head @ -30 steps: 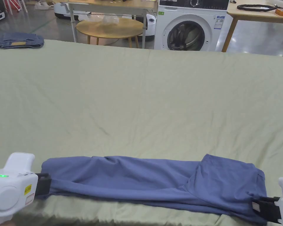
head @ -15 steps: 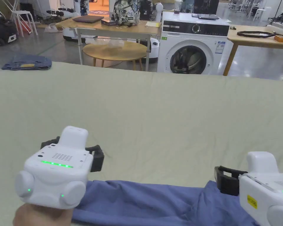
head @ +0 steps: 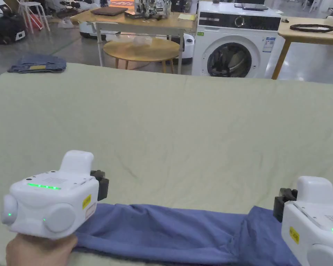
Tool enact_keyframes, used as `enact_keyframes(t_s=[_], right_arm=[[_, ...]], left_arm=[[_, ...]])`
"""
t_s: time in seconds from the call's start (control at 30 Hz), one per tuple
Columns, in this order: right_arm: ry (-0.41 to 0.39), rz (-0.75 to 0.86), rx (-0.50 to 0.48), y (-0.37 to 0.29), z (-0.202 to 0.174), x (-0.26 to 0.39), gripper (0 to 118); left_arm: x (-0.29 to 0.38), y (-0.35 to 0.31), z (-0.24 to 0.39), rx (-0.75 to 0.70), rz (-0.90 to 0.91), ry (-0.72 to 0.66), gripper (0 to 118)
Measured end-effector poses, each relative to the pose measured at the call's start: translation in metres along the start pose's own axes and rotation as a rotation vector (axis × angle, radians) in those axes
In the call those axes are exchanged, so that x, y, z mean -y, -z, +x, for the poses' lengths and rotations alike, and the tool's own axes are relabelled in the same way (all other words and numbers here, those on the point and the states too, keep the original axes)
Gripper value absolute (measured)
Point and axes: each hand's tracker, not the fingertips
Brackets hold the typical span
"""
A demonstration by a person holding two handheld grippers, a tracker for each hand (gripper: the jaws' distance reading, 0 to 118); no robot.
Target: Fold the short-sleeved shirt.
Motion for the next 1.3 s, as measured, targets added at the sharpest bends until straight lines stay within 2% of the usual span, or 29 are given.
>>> enact_keyframes(t_s=[0.03,0.07,0.13,0.2,0.27,0.33,0.43,0.5,0.57,0.6,0.67,0.7,0.83,0.87,0.9,0.93,0.97,1.03,1.13,1.2,1.27,1.3], right_arm=[[0.003,0.000,-0.003,0.000,0.001,0.002,0],[0.005,-0.005,-0.011,0.000,0.001,0.001,0],[0.004,-0.022,-0.046,0.000,0.001,0.001,0],[-0.030,-0.055,-0.051,0.002,-0.004,0.004,0],[-0.029,-0.055,-0.070,0.003,-0.005,0.005,0],[-0.014,-0.080,-0.105,0.007,-0.008,0.008,0],[-0.034,-0.091,-0.109,0.010,-0.013,0.011,0],[-0.036,-0.097,-0.118,0.010,-0.014,0.010,0],[-0.045,-0.101,-0.126,0.009,-0.014,0.009,0],[-0.045,-0.100,-0.122,0.008,-0.014,0.008,0],[-0.047,-0.098,-0.123,0.007,-0.012,0.006,0],[-0.048,-0.095,-0.126,0.006,-0.012,0.005,0],[-0.044,-0.086,-0.125,0.001,-0.014,0.002,0],[-0.045,-0.085,-0.126,-0.001,-0.014,0.001,0],[-0.047,-0.085,-0.129,-0.002,-0.015,0.001,0],[-0.050,-0.086,-0.130,-0.003,-0.015,0.002,0],[-0.054,-0.086,-0.132,-0.004,-0.016,0.002,0],[-0.055,-0.088,-0.135,-0.005,-0.016,0.003,0],[-0.051,-0.095,-0.141,-0.006,-0.015,0.006,0],[-0.054,-0.098,-0.143,-0.007,-0.013,0.007,0],[-0.053,-0.100,-0.140,-0.005,-0.012,0.008,0],[-0.053,-0.101,-0.140,-0.005,-0.011,0.008,0]], left_arm=[[0.001,0.002,-0.019,-0.003,-0.037,-0.056,107],[0.001,0.005,-0.033,-0.013,-0.072,-0.100,107],[0.008,0.009,-0.077,0.087,-0.137,-0.171,107],[0.015,0.020,-0.118,0.146,-0.207,-0.291,107],[0.025,0.029,-0.149,0.179,-0.245,-0.389,107],[0.036,0.044,-0.174,0.308,-0.347,-0.414,107],[0.056,0.070,-0.201,0.438,-0.409,-0.493,107],[0.068,0.072,-0.185,0.508,-0.462,-0.545,107],[0.074,0.079,-0.188,0.552,-0.446,-0.515,107],[0.074,0.075,-0.180,0.605,-0.426,-0.609,106],[0.076,0.079,-0.179,0.697,-0.426,-0.709,98],[0.078,0.081,-0.173,0.742,-0.445,-0.697,92],[0.083,0.088,-0.143,0.754,-0.495,-0.630,67],[0.083,0.090,-0.141,0.764,-0.496,-0.639,58],[0.082,0.091,-0.135,0.769,-0.499,-0.640,40],[0.082,0.090,-0.129,0.767,-0.490,-0.629,26],[0.082,0.090,-0.125,0.764,-0.490,-0.612,20],[0.080,0.090,-0.126,0.694,-0.502,-0.552,16],[0.081,0.084,-0.133,0.695,-0.479,-0.587,9],[0.075,0.074,-0.137,0.609,-0.435,-0.548,8],[0.071,0.067,-0.141,0.638,-0.439,-0.556,8],[0.066,0.063,-0.145,0.607,-0.418,-0.553,7]])
